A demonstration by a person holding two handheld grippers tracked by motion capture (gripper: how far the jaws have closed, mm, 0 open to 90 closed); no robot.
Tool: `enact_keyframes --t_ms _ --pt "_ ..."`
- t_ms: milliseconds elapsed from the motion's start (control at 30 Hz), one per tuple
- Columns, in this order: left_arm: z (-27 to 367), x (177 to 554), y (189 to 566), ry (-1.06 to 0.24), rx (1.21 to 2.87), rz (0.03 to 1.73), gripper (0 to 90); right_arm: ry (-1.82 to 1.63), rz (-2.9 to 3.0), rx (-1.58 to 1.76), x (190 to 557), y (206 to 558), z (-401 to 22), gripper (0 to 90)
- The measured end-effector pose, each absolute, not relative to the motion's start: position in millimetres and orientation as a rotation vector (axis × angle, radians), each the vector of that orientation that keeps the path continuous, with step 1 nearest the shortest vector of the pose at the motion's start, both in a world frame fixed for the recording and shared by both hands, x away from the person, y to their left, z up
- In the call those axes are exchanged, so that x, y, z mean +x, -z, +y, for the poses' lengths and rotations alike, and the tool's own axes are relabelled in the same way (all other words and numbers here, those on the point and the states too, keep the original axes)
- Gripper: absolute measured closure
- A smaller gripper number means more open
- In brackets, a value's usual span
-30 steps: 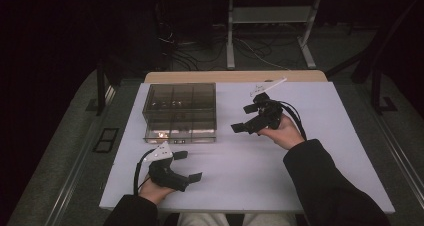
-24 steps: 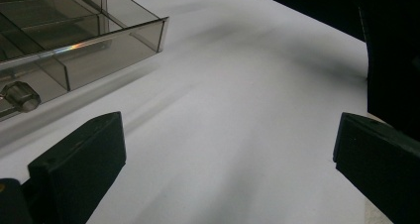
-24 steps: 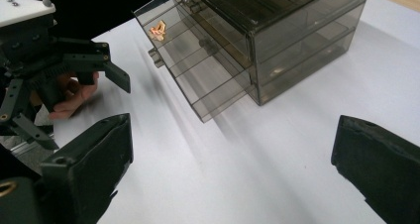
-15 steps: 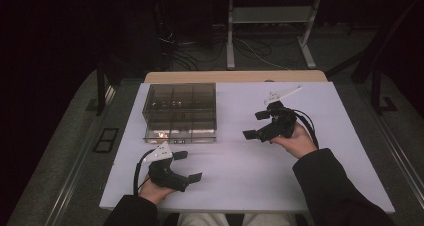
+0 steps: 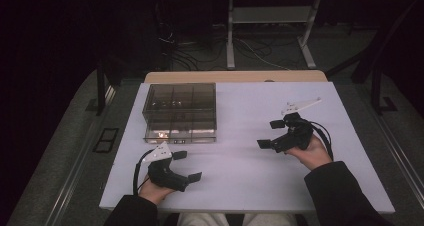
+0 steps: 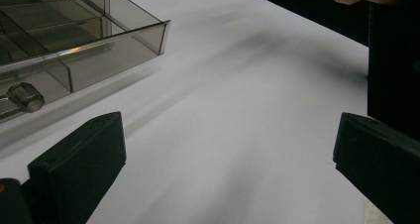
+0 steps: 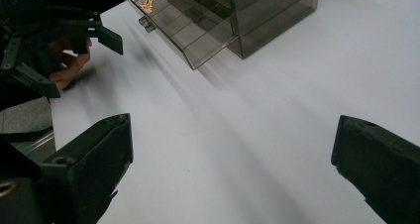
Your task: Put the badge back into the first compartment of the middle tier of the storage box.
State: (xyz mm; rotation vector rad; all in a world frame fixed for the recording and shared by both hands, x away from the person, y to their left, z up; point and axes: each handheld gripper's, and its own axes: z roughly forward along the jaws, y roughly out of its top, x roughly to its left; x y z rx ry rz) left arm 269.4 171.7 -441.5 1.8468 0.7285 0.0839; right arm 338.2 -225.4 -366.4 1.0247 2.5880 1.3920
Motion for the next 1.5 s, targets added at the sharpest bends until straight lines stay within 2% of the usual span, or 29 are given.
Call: enact_keyframes --t_ms 1500 --pt "175 269 440 -0.098 1.830 0.739 0.0 -1.424 2.338 1.196 274 422 -295 2.1"
